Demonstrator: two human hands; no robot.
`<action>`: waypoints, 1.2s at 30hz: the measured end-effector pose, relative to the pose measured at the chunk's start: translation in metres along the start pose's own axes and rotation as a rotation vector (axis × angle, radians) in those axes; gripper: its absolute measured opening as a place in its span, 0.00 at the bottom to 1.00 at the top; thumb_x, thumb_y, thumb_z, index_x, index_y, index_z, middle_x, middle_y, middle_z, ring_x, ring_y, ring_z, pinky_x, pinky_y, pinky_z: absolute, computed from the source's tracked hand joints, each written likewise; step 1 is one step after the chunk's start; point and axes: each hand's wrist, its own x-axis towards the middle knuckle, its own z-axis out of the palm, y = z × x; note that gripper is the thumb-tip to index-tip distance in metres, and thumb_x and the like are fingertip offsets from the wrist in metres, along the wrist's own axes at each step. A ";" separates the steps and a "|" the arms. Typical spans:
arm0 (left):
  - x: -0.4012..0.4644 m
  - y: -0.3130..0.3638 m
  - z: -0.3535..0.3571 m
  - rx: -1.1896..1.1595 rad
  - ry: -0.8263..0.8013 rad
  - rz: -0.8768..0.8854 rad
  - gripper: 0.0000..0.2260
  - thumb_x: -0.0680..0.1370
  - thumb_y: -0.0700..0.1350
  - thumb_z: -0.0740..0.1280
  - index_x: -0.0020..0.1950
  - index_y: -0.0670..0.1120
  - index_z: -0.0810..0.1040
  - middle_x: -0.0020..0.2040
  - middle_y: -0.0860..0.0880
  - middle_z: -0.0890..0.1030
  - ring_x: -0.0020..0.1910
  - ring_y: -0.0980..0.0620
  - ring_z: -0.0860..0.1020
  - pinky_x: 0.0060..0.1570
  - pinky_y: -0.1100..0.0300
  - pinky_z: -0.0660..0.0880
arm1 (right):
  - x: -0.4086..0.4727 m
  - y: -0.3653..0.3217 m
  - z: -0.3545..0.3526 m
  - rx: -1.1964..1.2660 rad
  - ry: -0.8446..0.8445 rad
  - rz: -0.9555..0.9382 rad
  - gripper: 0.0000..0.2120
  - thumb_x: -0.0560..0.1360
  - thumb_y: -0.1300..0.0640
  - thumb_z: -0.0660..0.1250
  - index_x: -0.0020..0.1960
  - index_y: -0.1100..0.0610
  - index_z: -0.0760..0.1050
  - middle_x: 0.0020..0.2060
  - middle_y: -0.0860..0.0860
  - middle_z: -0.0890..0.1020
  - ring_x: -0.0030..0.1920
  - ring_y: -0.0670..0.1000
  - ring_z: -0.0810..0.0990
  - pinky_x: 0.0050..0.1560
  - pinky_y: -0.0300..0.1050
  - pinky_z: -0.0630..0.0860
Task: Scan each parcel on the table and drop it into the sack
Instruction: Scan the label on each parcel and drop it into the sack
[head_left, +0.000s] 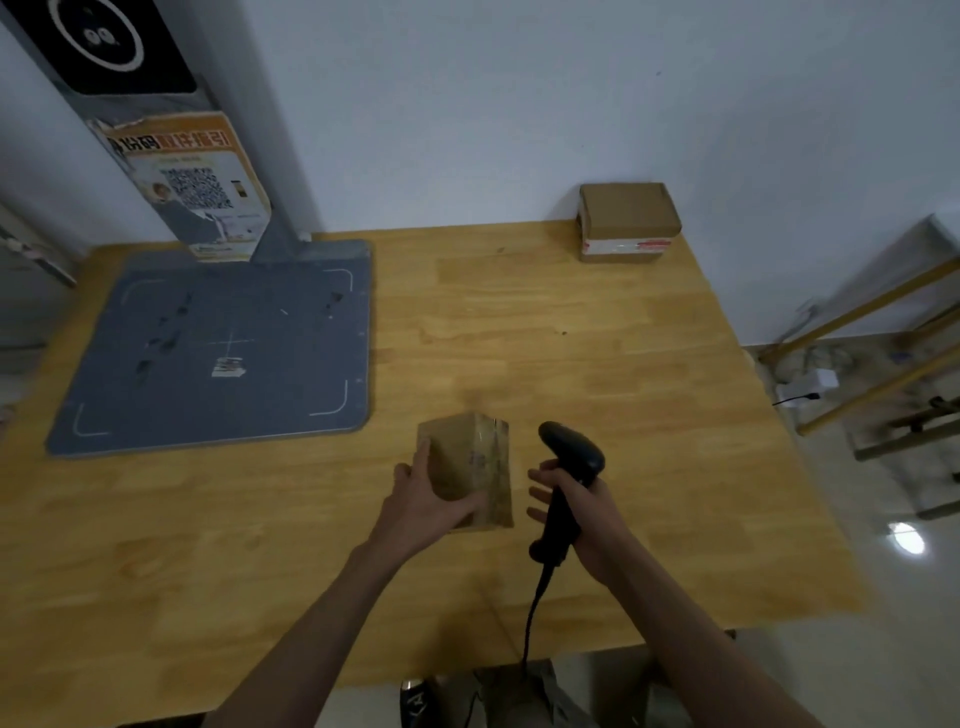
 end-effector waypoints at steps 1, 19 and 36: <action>-0.004 -0.001 -0.009 -0.060 0.004 0.029 0.53 0.66 0.67 0.74 0.80 0.57 0.46 0.72 0.49 0.62 0.69 0.45 0.69 0.63 0.52 0.72 | -0.002 -0.009 0.002 0.017 -0.019 -0.014 0.11 0.78 0.59 0.70 0.58 0.63 0.78 0.58 0.57 0.84 0.59 0.57 0.82 0.58 0.56 0.80; -0.083 0.012 -0.071 -0.094 0.211 0.315 0.30 0.64 0.60 0.79 0.61 0.56 0.71 0.54 0.58 0.74 0.51 0.63 0.74 0.44 0.65 0.73 | -0.120 -0.029 0.081 0.064 -0.279 -0.243 0.07 0.78 0.59 0.70 0.51 0.62 0.76 0.57 0.55 0.85 0.60 0.54 0.83 0.64 0.61 0.78; -0.103 0.014 -0.094 -0.229 0.255 0.352 0.35 0.67 0.60 0.77 0.70 0.55 0.67 0.58 0.57 0.73 0.58 0.54 0.76 0.48 0.61 0.77 | -0.125 -0.030 0.077 -0.070 -0.121 -0.309 0.03 0.80 0.62 0.67 0.52 0.56 0.79 0.52 0.50 0.86 0.60 0.54 0.82 0.64 0.61 0.77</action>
